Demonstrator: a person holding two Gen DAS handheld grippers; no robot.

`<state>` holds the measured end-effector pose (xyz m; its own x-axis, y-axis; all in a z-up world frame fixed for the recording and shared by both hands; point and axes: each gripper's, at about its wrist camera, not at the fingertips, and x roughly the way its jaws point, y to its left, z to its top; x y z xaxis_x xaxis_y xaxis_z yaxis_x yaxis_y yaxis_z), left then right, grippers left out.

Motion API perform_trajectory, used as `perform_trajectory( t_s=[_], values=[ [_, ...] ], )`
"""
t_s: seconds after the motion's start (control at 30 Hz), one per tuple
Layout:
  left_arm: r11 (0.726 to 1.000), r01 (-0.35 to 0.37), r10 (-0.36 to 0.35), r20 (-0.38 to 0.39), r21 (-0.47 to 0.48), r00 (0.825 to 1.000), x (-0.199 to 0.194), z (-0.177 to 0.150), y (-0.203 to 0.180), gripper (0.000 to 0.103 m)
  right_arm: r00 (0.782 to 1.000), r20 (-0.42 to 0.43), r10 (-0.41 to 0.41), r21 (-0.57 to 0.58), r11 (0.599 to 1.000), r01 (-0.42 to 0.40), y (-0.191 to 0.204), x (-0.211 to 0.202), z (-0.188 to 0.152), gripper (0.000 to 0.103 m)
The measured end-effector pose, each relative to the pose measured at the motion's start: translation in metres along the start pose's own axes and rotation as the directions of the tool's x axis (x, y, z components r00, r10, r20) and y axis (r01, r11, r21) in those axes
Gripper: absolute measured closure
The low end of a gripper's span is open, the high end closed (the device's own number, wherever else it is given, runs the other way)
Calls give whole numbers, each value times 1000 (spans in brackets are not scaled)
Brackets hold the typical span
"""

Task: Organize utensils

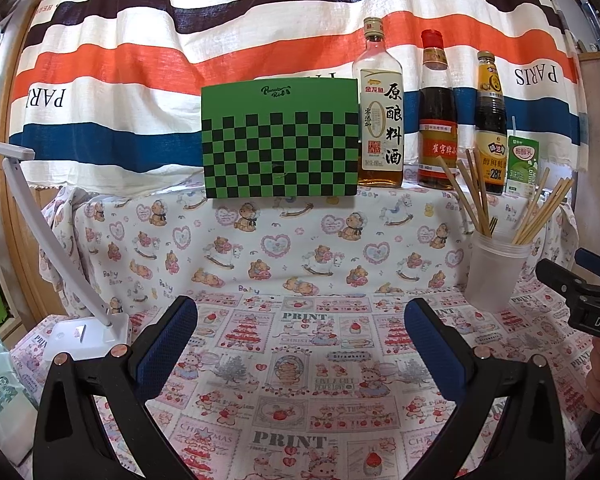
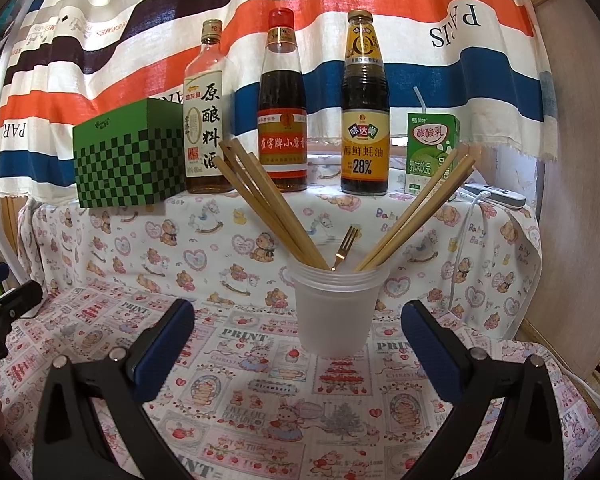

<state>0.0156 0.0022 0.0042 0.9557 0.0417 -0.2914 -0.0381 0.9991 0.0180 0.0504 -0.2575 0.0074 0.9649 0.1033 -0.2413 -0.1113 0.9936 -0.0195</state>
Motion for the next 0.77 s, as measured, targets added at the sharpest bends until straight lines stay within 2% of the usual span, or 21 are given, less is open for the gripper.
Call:
perform_trajectory(
  t_s=[0.77],
  values=[
    [1000, 0, 0, -3, 5, 1000, 0, 0, -2, 0, 1000, -3, -1, 3, 1000, 1, 0, 1, 0, 0]
  ],
)
